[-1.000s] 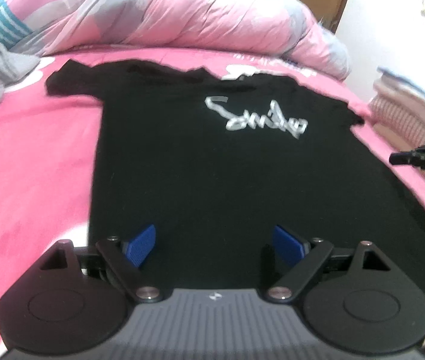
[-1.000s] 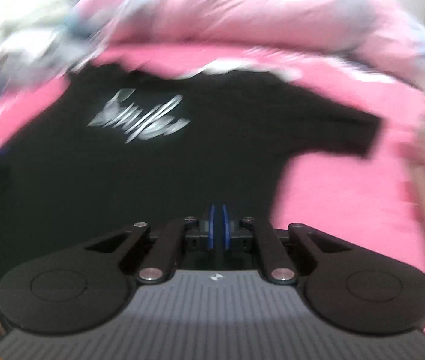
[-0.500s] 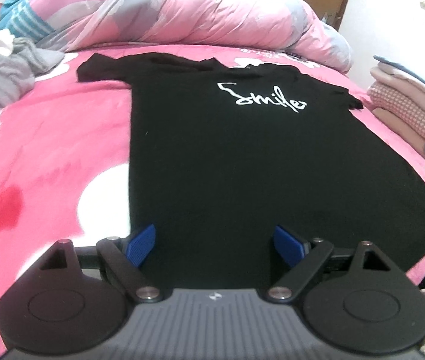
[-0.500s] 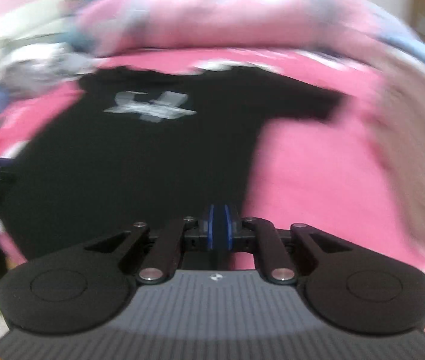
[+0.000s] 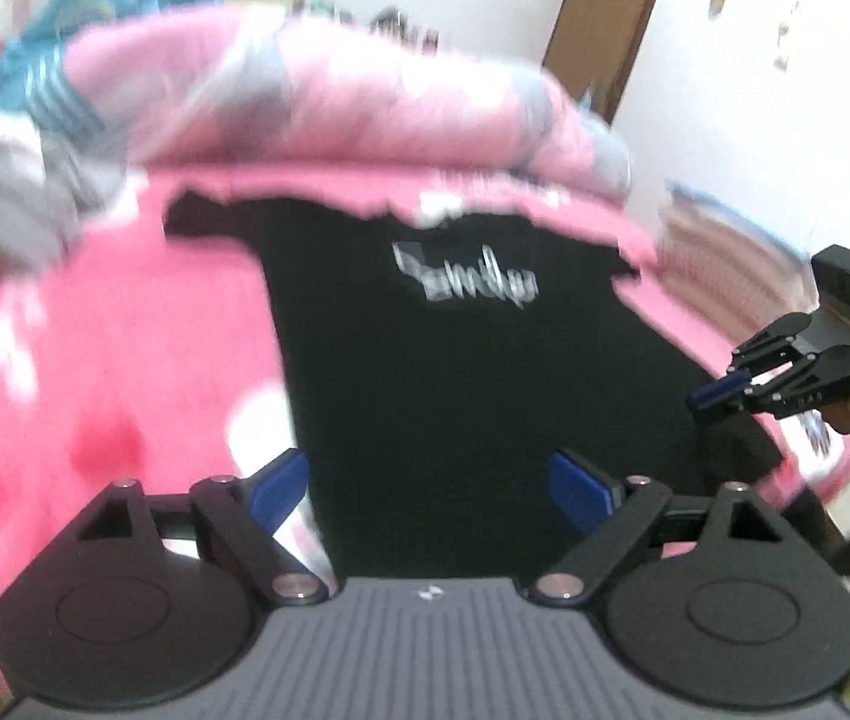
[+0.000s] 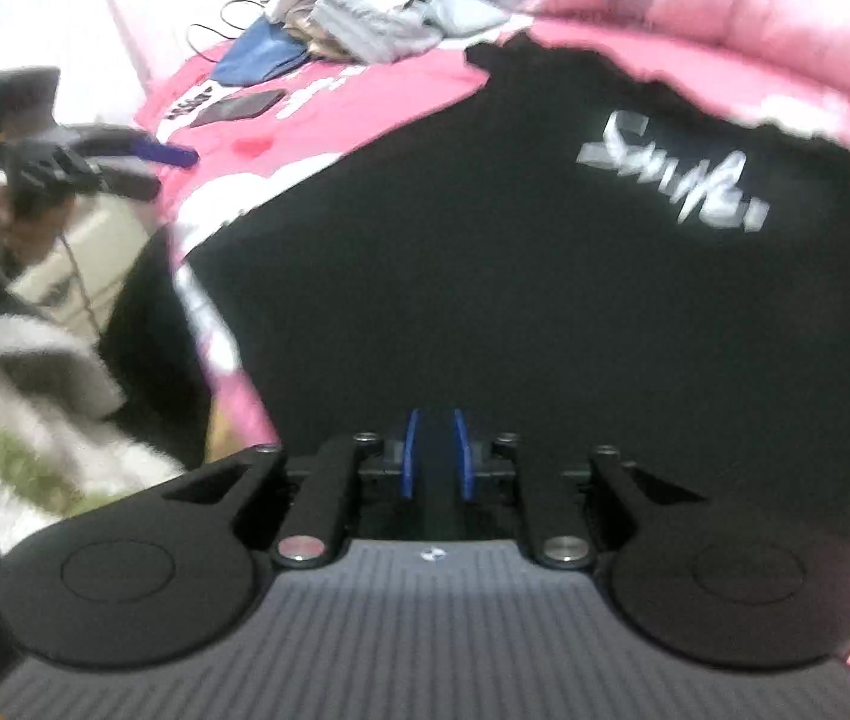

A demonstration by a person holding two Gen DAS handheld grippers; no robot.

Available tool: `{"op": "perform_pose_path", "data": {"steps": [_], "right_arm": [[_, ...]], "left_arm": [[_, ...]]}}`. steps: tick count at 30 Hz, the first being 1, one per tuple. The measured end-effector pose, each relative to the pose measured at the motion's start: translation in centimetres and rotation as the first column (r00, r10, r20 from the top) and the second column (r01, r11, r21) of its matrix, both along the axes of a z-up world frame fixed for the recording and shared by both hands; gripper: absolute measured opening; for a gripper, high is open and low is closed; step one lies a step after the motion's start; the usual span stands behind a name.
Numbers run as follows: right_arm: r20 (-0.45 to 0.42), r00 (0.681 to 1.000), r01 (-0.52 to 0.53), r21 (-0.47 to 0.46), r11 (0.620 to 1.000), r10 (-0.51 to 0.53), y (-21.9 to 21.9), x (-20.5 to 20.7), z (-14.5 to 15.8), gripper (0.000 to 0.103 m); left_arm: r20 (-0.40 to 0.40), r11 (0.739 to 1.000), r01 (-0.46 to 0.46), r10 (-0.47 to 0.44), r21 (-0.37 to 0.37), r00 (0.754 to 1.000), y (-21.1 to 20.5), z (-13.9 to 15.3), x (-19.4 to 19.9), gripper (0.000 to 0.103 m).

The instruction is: Fold clothes

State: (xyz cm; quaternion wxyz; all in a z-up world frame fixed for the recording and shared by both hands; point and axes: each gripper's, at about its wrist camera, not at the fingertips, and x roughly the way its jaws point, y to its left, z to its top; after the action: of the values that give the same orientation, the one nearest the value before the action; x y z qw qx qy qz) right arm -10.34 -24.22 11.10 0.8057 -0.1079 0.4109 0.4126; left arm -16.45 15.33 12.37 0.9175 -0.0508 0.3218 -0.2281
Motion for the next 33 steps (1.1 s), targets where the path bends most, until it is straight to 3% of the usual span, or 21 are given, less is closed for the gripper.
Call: {"op": "perform_pose_path", "data": {"steps": [6, 9, 11, 14, 18, 21, 25, 30, 33], "right_arm": [[0.195, 0.981, 0.005, -0.006, 1.000, -0.004, 4.5, 8.5, 8.2, 0.030], [0.277, 0.961, 0.007, -0.018, 1.000, -0.001, 7.3, 14.4, 10.5, 0.032], [0.284, 0.957, 0.055, -0.002, 0.998, -0.052, 9.5, 18.9, 10.7, 0.032], [0.278, 0.953, 0.124, 0.015, 0.992, -0.123, 12.5, 25.5, 9.8, 0.032], [0.220, 0.951, 0.220, 0.006, 0.975, -0.216, 14.6, 31.9, 6.5, 0.032], [0.156, 0.948, 0.280, -0.002, 0.960, -0.276, 14.0, 33.9, 3.5, 0.032], [0.050, 0.961, 0.271, 0.000, 0.963, -0.270, 12.4, 32.8, -1.0, 0.023], [0.036, 0.958, 0.286, -0.078, 0.955, -0.284, 13.2, 34.8, -5.3, 0.022], [0.064, 0.938, 0.346, -0.086, 0.934, -0.341, 13.5, 38.9, -7.0, 0.017]], "left_arm": [[0.013, 0.984, -0.173, 0.174, -0.031, 0.985, 1.7, -0.5, 10.5, 0.090], [0.016, 0.964, -0.260, 0.261, -0.047, 0.965, 2.6, -0.8, 15.7, 0.089], [-0.029, 0.931, -0.348, 0.347, -0.110, 0.937, 3.5, -1.7, 19.6, 0.087], [-0.134, 0.860, -0.472, 0.453, -0.195, 0.881, 5.1, -3.5, 24.3, 0.079], [-0.207, 0.790, -0.572, 0.534, -0.224, 0.819, 6.1, -6.1, 28.6, 0.072], [-0.187, 0.789, -0.584, 0.555, -0.192, 0.811, 5.7, -7.6, 30.6, 0.070], [-0.138, 0.820, -0.561, 0.546, -0.115, 0.827, 4.1, -8.6, 32.7, 0.065], [-0.045, 0.844, -0.536, 0.535, 0.003, 0.844, 2.2, -10.7, 33.5, 0.065], [-0.013, 0.849, -0.529, 0.529, -0.015, 0.849, 2.2, -10.9, 32.9, 0.067]]}}
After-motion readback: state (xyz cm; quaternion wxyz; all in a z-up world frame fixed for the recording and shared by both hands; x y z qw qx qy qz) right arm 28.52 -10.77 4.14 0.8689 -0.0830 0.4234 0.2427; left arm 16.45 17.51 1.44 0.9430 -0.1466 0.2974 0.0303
